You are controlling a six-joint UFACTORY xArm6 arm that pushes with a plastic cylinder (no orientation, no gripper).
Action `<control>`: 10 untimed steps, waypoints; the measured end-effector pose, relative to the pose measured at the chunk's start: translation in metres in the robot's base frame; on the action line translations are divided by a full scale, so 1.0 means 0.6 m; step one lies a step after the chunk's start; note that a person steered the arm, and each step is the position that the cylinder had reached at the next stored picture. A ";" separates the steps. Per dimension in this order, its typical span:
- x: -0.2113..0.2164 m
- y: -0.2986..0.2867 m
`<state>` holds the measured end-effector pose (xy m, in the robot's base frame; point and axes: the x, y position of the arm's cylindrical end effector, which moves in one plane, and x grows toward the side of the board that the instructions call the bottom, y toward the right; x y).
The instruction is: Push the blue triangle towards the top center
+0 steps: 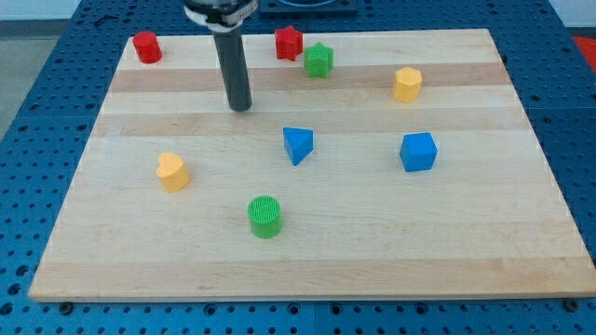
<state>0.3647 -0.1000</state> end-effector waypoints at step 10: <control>0.047 0.200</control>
<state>0.3928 0.0197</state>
